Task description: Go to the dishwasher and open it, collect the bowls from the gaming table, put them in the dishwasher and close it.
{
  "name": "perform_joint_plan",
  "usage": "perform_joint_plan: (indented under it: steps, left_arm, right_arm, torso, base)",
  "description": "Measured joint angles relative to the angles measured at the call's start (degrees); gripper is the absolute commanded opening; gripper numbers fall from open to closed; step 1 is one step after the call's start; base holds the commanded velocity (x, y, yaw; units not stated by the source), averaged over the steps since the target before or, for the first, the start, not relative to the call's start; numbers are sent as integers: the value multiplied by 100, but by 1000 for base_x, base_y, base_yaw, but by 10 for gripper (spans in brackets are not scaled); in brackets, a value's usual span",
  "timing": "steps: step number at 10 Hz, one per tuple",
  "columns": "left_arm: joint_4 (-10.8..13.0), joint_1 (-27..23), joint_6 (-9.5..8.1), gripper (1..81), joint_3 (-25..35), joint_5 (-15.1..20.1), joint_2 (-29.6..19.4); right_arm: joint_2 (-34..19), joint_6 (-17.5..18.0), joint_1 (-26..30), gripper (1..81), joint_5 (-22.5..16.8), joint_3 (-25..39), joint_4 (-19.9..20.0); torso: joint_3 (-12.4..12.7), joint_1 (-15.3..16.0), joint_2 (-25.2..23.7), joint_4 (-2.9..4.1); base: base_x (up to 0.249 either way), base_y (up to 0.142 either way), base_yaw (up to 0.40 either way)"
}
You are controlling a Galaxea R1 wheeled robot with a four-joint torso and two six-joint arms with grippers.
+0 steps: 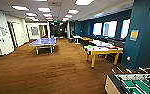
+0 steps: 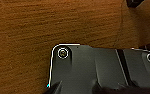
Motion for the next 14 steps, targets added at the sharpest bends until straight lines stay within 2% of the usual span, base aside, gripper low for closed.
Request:
perform_joint_plan:
  steps: [9,14]
  left_arm:
    - [0,11,1,811,0,0,0]
    - [0,0,0,811,15,-2,24]
  right_arm:
    - [-24,-2,9,811,2,-6,0]
    - [-41,0,5,811,6,-38,0]
  torso:
    - [0,0,0,0]
    - [0,0,0,0]
  base:
    - [191,7,0]
    - [178,94,0]
